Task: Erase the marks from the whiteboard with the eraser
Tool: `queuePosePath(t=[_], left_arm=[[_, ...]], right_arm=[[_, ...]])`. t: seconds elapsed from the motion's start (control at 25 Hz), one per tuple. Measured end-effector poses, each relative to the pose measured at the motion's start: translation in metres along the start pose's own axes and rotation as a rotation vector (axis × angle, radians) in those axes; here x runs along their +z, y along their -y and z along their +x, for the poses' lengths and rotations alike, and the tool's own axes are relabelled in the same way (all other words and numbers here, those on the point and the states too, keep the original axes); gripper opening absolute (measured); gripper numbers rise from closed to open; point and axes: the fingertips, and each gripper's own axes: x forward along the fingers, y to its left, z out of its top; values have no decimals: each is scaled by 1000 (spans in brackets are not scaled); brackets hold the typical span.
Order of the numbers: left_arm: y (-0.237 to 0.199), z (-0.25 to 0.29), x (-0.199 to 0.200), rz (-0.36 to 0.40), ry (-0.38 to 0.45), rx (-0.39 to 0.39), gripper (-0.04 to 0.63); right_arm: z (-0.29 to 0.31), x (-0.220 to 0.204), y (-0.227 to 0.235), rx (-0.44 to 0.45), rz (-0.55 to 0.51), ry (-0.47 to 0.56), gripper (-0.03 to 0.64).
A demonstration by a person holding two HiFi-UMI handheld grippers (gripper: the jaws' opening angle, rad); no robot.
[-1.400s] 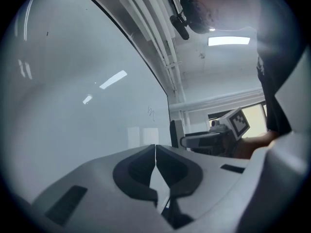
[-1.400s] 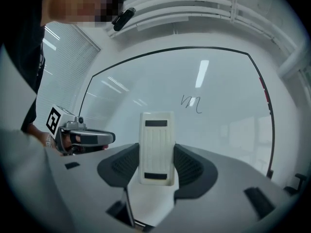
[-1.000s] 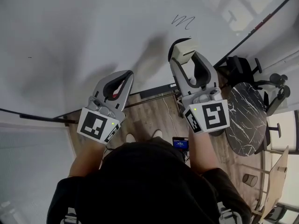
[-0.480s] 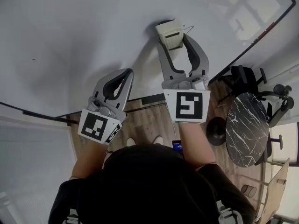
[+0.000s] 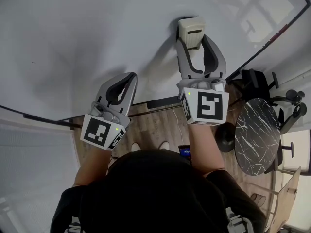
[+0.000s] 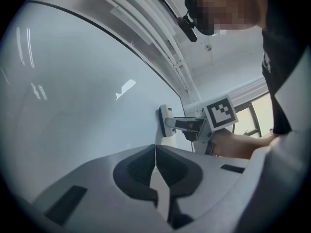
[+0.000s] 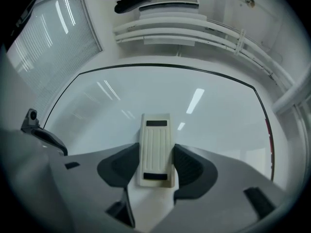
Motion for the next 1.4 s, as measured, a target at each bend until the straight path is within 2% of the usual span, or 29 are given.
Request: queuePosePath(t=[0.56,0.76,0.96,1.2,1.4], left_arm=[[5,17,-6,-22,-5,-17,6],[1,17,-1,-25,7,-14,6],[-5,11,1,-9,6,1,6],[-20,5,4,-40,24,14,6],[-25,-3,16,-18,38,30,6]], right_arm=[[-14,-40,103,-165,106,-57,219],[-19,-53,123,-185,128,-79,219],[-30,-42,109,-128,188,-84,219],[-29,-19,38,22,171,-52,219],[-23,-4,-11,104,139,-36,221]])
